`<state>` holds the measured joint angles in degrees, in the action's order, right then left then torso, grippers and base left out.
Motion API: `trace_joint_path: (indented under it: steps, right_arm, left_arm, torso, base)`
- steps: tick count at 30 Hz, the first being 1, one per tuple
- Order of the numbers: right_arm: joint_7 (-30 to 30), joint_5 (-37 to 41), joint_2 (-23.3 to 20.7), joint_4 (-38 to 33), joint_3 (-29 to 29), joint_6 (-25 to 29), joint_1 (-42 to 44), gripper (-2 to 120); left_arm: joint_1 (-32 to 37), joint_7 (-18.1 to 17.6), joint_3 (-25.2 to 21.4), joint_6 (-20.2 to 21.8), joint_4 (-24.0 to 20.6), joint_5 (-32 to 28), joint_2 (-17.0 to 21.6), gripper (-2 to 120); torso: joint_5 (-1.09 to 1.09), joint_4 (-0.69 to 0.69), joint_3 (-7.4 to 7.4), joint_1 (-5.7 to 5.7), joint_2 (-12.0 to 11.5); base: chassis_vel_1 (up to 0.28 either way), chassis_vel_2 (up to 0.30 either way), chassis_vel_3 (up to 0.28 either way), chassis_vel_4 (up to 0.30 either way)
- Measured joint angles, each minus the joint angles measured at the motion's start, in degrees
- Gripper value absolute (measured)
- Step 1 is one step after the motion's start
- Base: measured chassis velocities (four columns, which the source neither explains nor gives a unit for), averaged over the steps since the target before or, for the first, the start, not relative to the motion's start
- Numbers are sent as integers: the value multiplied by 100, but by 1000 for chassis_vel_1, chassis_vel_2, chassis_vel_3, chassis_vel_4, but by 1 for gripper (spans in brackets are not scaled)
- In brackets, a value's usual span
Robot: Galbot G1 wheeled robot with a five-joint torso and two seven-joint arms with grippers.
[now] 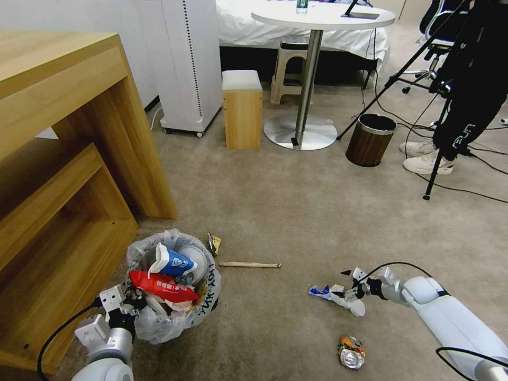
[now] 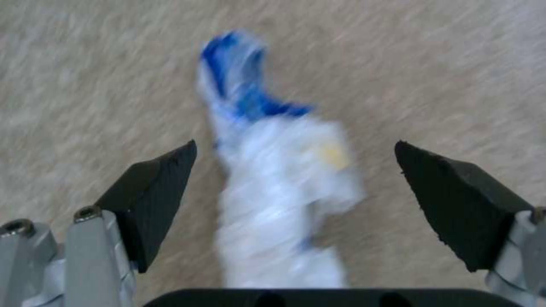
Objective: Pick up the trash bin and place the garbage on the floor into it.
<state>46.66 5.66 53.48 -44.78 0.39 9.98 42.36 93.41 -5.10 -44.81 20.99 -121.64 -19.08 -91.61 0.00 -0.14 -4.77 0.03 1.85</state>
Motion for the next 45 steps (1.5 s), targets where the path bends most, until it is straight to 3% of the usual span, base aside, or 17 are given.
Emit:
trace_joint_path:
  steps: [12,27,31,34,42,45]
  right_arm:
    - [-332,-63,43,172,-370,76,87,84]
    - [-420,315,-41,-69,-275,203,238,29]
    - [-355,866,-179,-575,-87,275,448,14]
    - [-242,1707,-314,-1362,159,471,623,3]
    - [-355,2451,-380,-2419,295,640,559,2]
    - [-658,2883,-436,-3356,227,641,357,2]
  left_arm:
    - [-18,3,-1,-1,-5,5,-25,0]
    - [-64,6,3,-23,73,0,-5,0]
    - [-90,7,4,-23,129,-4,20,0]
    - [-105,7,0,-23,161,-14,48,0]
    - [-102,7,-10,-23,178,-17,45,0]
    - [-94,6,1,-24,180,-13,39,0]
  torso:
    - [-1,0,0,0,0]
    - [-1,1,0,0,0]
    - [-1,0,0,0,0]
    - [0,0,0,0,0]
    - [-2,1,0,0,0]
    - [-2,0,0,0,0]
  base:
    - [0,0,0,0]
    - [0,0,0,0]
    - [0,0,0,0]
    - [0,0,0,0]
    - [0,0,0,0]
    - [0,0,0,0]
